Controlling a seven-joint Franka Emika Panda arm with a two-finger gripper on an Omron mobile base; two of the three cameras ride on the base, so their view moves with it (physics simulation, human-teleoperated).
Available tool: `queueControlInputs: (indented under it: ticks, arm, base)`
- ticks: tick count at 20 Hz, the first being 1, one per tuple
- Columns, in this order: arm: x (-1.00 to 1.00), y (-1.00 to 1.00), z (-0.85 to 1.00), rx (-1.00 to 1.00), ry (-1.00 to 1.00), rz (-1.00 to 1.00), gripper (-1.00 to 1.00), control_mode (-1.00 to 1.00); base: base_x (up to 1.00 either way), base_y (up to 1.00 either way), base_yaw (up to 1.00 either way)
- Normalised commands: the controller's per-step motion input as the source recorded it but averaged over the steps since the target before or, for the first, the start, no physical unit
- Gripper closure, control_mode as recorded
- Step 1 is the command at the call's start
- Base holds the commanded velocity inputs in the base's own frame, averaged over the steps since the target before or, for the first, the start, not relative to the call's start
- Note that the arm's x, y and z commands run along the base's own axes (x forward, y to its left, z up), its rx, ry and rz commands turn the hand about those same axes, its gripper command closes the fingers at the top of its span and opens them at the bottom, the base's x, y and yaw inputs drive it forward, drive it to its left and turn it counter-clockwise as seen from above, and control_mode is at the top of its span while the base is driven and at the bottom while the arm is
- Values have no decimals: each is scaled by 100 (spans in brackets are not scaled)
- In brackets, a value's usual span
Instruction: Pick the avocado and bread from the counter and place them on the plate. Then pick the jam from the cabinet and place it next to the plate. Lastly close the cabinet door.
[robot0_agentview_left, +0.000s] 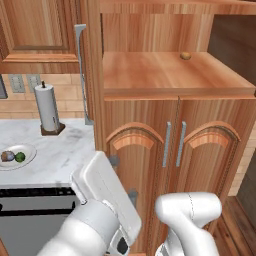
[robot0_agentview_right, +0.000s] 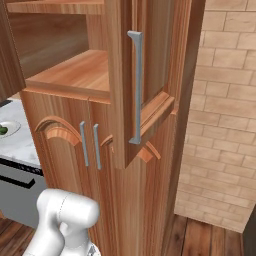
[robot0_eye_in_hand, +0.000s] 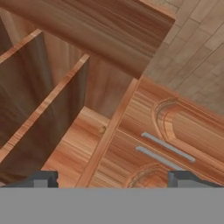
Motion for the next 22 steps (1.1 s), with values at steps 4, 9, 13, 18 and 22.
queueControlInputs:
  ticks: [4,9,13,18,22]
  arm:
    - [45,8,-19,-6,-4,-3,-100,-100]
    - [45,12,-28,-7,-3,-5,-100,-100]
    - [48,27,-32,-9,0,-7,-100,-100]
    - [41,41,-14,-7,0,-10,-100,-100]
    - [42,51,-2,-6,0,-13,-100,-100]
  base:
    - [0,0,0]
    - [0,0,0]
    - [0,0,0]
    - [0,0,0]
    - [0,0,0]
